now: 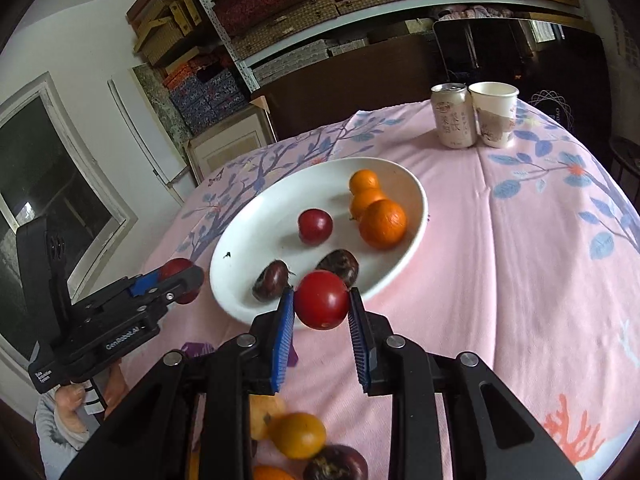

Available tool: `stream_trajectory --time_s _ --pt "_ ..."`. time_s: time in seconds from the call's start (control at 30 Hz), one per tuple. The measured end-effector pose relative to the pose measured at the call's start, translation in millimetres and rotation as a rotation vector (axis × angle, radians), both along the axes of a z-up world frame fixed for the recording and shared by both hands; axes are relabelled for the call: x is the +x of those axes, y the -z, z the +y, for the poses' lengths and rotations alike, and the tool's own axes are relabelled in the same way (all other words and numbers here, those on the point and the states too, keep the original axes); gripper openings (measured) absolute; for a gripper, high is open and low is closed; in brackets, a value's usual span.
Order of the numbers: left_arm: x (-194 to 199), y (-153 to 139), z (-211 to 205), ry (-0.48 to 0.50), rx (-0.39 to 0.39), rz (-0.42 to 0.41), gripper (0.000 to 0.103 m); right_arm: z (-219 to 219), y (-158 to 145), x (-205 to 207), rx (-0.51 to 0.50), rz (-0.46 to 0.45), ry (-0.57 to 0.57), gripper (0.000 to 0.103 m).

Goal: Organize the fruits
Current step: 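Grasp a red plum with the left tool while the right tool places a red tomato on the plate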

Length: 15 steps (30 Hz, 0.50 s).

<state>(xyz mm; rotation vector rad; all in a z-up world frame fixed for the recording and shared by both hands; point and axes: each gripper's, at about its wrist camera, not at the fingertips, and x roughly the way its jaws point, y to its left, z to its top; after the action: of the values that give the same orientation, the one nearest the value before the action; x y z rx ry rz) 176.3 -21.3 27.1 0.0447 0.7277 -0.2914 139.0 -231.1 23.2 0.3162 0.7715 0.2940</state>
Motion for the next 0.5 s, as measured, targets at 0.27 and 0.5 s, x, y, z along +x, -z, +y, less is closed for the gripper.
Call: stream_trajectory --time_s 0.27,0.5 --pt "29.6 21.9 13.0 -0.043 -0.054 0.026 0.059 9.0 4.6 19.8 -0.035 -0.055 0.015 0.069" --pt "8.8 12.1 31.2 -0.08 -0.063 -0.003 0.075 -16.0 9.6 -3.8 0.039 -0.05 0.073 0.081"
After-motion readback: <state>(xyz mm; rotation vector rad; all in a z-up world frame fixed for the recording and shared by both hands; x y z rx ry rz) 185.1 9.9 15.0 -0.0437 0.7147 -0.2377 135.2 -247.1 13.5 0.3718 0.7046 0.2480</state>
